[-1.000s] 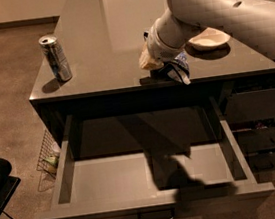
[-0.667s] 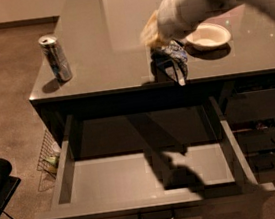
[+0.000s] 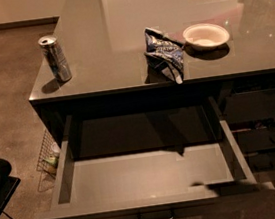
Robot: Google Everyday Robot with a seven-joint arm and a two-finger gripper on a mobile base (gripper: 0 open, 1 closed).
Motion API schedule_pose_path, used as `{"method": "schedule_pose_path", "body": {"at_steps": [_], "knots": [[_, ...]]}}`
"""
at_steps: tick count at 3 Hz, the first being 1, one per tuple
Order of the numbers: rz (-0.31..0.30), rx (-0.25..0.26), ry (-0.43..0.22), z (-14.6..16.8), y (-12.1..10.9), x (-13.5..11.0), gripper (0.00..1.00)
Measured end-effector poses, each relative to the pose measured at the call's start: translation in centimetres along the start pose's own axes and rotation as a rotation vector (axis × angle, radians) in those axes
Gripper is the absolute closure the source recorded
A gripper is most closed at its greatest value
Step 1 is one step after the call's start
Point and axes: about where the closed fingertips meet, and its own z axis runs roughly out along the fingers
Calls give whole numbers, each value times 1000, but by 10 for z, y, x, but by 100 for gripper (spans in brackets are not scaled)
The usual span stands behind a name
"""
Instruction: Place blue chip bag into top drawer
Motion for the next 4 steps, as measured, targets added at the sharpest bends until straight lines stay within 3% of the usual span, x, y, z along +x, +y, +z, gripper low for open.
{"method": "schedule_pose_path", "body": {"at_steps": [1, 4], "knots": [[-4, 16, 2, -11, -2, 4, 82], [-7, 6, -5, -5, 0, -1, 12]]}}
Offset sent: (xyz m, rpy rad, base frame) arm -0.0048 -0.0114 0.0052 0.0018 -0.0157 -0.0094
